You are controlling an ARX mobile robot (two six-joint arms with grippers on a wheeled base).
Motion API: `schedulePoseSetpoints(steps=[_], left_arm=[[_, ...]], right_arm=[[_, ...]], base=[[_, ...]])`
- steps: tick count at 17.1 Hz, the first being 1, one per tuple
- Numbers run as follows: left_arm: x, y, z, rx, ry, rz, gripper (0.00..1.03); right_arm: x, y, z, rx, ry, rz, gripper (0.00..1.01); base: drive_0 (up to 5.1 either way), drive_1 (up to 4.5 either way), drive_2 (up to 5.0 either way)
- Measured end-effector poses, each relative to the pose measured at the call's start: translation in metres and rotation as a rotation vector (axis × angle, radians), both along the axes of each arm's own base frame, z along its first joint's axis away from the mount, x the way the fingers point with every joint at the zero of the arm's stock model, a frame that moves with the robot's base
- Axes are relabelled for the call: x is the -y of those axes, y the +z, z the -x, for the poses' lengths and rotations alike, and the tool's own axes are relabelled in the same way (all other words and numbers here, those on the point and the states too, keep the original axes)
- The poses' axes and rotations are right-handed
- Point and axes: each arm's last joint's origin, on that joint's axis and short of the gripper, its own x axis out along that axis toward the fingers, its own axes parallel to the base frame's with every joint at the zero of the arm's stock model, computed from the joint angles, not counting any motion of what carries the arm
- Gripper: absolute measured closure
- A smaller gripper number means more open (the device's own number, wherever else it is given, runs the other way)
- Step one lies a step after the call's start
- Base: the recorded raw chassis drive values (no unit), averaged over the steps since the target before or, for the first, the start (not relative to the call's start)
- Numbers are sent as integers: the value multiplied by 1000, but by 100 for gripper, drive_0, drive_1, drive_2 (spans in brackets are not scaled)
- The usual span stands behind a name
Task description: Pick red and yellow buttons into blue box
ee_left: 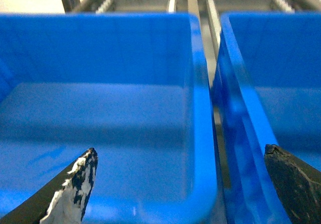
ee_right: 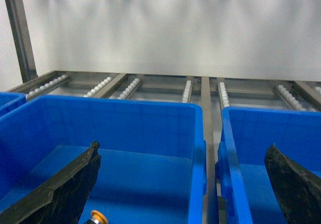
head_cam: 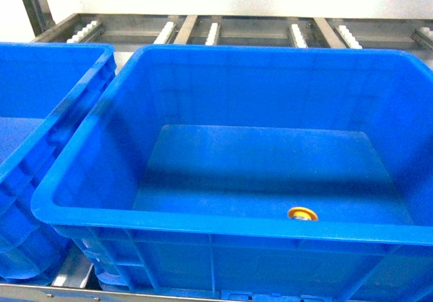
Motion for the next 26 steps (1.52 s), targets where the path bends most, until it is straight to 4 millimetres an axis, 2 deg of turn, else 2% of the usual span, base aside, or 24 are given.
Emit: schedulePoseSetpoints(steps=[1,2,4,5,6,7,9,10,19,21,22,26], left_arm=[[2,-1,11,-22,1,7,5],[2,9,15,52,-3,31,5],[1,15,19,94,4,48,5],[0,15,16,110,-15,43,9],[-7,22,25,139,-76,20,42],[-20,24,34,140,-82,18,78],[-22,25,38,152,-74,18,102],[-22,25,39,147,-82,16,101],[-22,25,49,149,-80,16,101],[-22,18,57,89,-80,18,101],[-22,22,59,142,-80,16,101],[-22,21,59,136,-78,16,101]], right_arm=[[0,0,0,-1,-2,-1,3],[0,0,0,0,-1,0,3],[0,0,0,0,-2,0,3],[0,0,0,0,-2,0,3],[-4,-16,6,-146,-119,19,29],[-17,-19,5,-182,-110,40,66],[-15,-19,5,-182,-142,38,90],[-15,-19,5,-181,-142,39,100],[-15,-19,5,-181,-142,41,99],[-15,-19,5,-181,-142,41,99],[-15,-19,5,-181,-142,41,99],[-15,-19,5,-181,-142,41,99]], base=[[0,0,0],[0,0,0],[0,0,0],[0,0,0],[0,0,0],[0,0,0],[0,0,0],[0,0,0],[0,0,0],[0,0,0],[0,0,0],[0,0,0]])
